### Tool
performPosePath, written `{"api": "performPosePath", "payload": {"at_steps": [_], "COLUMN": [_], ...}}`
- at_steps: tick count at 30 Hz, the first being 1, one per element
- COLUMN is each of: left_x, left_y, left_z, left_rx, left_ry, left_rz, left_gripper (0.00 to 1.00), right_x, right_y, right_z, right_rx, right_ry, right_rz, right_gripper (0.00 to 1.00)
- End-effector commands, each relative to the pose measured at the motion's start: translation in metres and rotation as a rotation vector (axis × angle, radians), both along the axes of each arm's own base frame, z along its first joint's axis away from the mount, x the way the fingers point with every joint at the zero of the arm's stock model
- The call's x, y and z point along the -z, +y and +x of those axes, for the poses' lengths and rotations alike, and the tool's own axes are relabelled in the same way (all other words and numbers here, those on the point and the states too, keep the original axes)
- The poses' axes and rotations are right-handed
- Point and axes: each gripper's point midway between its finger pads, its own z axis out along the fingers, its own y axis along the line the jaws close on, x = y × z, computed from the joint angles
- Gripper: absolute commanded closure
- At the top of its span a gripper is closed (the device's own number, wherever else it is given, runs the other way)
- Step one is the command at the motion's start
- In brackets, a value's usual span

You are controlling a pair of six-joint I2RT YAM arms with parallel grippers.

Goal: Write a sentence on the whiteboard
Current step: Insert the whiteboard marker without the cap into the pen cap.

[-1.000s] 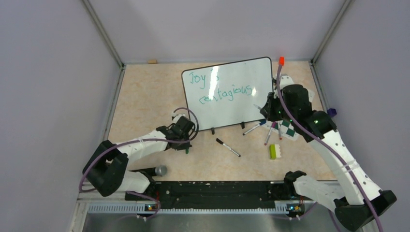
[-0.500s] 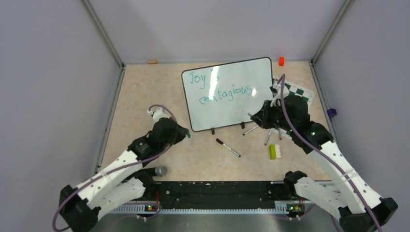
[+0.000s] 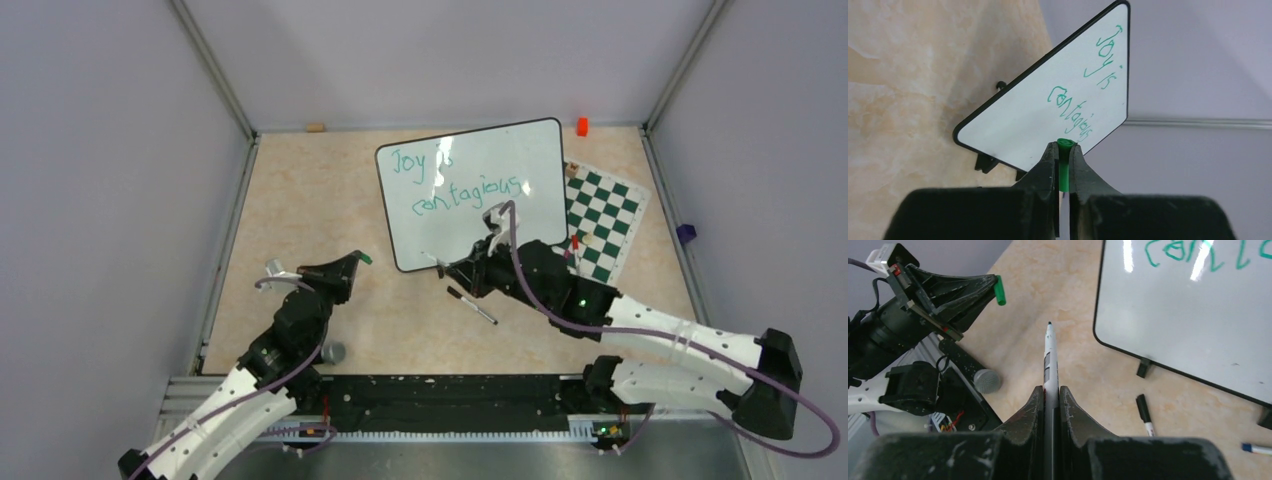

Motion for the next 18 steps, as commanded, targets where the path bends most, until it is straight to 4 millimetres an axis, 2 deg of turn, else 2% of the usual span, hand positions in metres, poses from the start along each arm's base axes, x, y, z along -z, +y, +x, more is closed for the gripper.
{"api": "performPosePath", "payload": {"at_steps": [1, 4, 8, 18], "left_x": [-0.041, -0.039, -0.036, -0.031], "left_y": [0.012, 0.011, 0.01, 0.01], "left_z": [0.007, 0.007, 0.007, 0.005], "left_rx": [-0.097, -0.099, -0.105, -0.101], "left_ry": [-0.075, -0.052, -0.01, 0.015], "left_rz": [-0.177, -0.262, -0.264, -0.262], "left_gripper": [1.0, 1.0, 1.0, 1.0], "right_x": [-0.038, -0.035, -0.034, -0.039], "right_y": [0.037, 0.06, 0.08, 0.106], "right_z": [0.004, 0.001, -0.001, -0.013], "right_rx": [0.002, -0.034, -0.064, -0.139], "right_ry": [-0.145, -0.159, -0.167, -0.168], "right_rz": [0.134, 0.139, 0.141, 0.174], "right_gripper": [1.0, 1.0, 1.0, 1.0]}}
